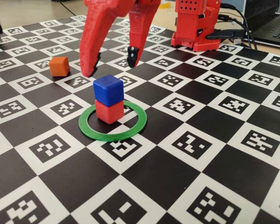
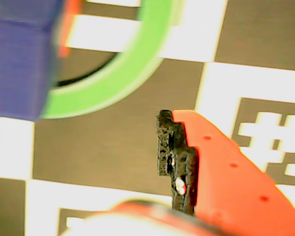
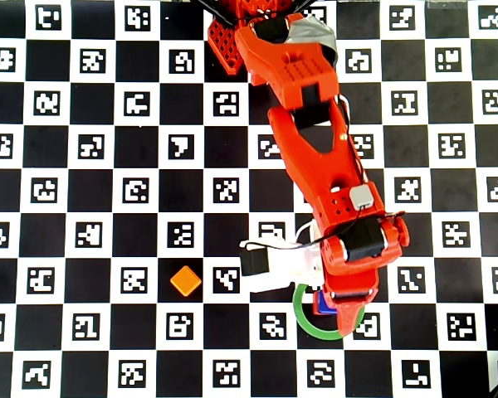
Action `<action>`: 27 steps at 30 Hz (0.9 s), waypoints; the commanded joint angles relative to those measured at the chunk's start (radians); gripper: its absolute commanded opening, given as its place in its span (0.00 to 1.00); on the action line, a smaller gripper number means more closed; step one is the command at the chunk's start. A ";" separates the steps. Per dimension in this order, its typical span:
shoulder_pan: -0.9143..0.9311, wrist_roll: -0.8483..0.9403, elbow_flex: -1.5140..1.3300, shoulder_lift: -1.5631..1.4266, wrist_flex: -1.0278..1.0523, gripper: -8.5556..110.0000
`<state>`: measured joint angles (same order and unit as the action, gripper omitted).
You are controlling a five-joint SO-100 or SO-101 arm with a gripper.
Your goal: Grab the red cube then put it in the green circle then put the blue cube on top and finally the orange cube on top
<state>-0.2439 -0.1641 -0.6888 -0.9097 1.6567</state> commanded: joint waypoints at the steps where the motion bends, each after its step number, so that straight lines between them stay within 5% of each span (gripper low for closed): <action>1: 0.037 0.000 -0.166 -0.276 -0.074 0.46; 27: 0.537 -0.097 -0.469 -0.512 -0.316 0.44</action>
<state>0.2424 -0.2393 -1.1750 -1.3223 1.3545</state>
